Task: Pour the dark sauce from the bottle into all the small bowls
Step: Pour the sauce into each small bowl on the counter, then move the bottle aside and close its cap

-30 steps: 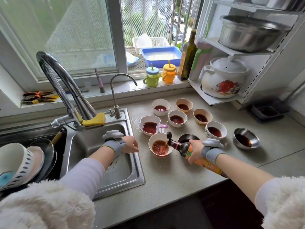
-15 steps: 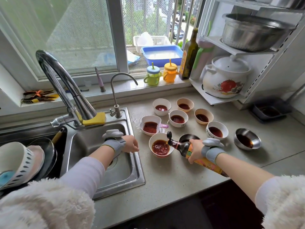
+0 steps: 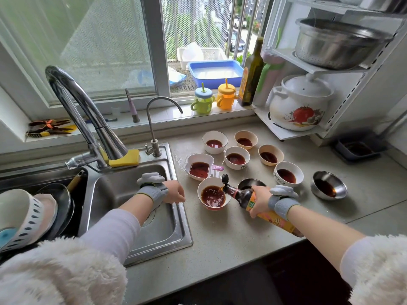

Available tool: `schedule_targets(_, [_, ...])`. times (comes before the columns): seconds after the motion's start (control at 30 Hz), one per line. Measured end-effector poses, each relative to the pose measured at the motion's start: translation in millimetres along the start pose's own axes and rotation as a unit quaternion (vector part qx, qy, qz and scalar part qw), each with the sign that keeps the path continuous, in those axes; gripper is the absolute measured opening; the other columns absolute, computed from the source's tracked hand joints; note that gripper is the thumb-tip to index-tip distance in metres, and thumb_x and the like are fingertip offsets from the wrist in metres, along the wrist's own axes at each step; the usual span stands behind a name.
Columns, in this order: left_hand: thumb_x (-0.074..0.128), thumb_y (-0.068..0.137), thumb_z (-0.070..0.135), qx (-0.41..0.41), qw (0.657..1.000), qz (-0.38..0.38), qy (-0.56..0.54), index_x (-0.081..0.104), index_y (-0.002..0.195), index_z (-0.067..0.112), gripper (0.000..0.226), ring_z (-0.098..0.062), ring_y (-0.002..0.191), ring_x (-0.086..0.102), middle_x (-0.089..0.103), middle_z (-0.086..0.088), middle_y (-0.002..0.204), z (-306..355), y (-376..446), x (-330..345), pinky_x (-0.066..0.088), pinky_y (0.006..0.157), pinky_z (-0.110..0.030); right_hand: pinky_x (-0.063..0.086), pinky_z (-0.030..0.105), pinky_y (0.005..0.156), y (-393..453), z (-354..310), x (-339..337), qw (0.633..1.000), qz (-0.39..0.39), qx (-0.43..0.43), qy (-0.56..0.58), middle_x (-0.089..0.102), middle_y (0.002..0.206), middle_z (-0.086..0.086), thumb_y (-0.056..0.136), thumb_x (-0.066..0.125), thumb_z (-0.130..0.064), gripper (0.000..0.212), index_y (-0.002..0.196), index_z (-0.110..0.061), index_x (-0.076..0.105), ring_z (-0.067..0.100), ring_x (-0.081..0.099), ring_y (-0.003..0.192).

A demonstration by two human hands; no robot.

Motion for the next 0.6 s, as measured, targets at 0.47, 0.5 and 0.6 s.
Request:
schedule_targets(0.47, [0.057,0.093,0.026,0.022,0.991,0.117,-0.065,0.067,0.118,0.010,0.031,-0.018,0.108,0.065,0.069,-0.006,0.120,19,-17,-40,0.051,0.093,-0.026,0.050,0.031,0.077,-22,-14,-1,0.936,0.072,-0.084,0.335,0.065,0.107,0.002,0.066,0.084,-0.031,0.059,0.114,-0.021,0.051,0.020,0.064,0.094])
schedule_targets(0.5, [0.058,0.092,0.023,0.032,0.981,0.166,-0.093,0.066,0.118,0.010,0.030,-0.019,0.107,0.065,0.070,-0.008,0.119,23,-22,-57,0.051,0.092,-0.026,0.052,0.033,0.079,-24,-15,-2,0.928,0.079,-0.090,0.353,0.064,0.106,0.001,0.066,0.084,-0.031,0.058,0.111,-0.021,0.049,0.020,0.064,0.095])
schedule_targets(0.6, [0.064,0.088,0.017,0.094,0.943,0.248,-0.204,0.062,0.122,0.012,0.035,-0.020,0.105,0.067,0.070,-0.010,0.118,44,-42,-100,0.053,0.094,-0.031,0.056,0.044,0.088,-28,-22,-3,0.907,0.087,-0.123,0.394,0.067,0.103,0.000,0.057,0.086,-0.037,0.062,0.107,-0.021,0.052,0.020,0.067,0.094])
Point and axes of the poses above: each hand's wrist, its own y-axis towards the middle knuckle, its own x-axis out of the palm, z = x × y, the point moved 9 cm from there along y, towards the middle knuckle
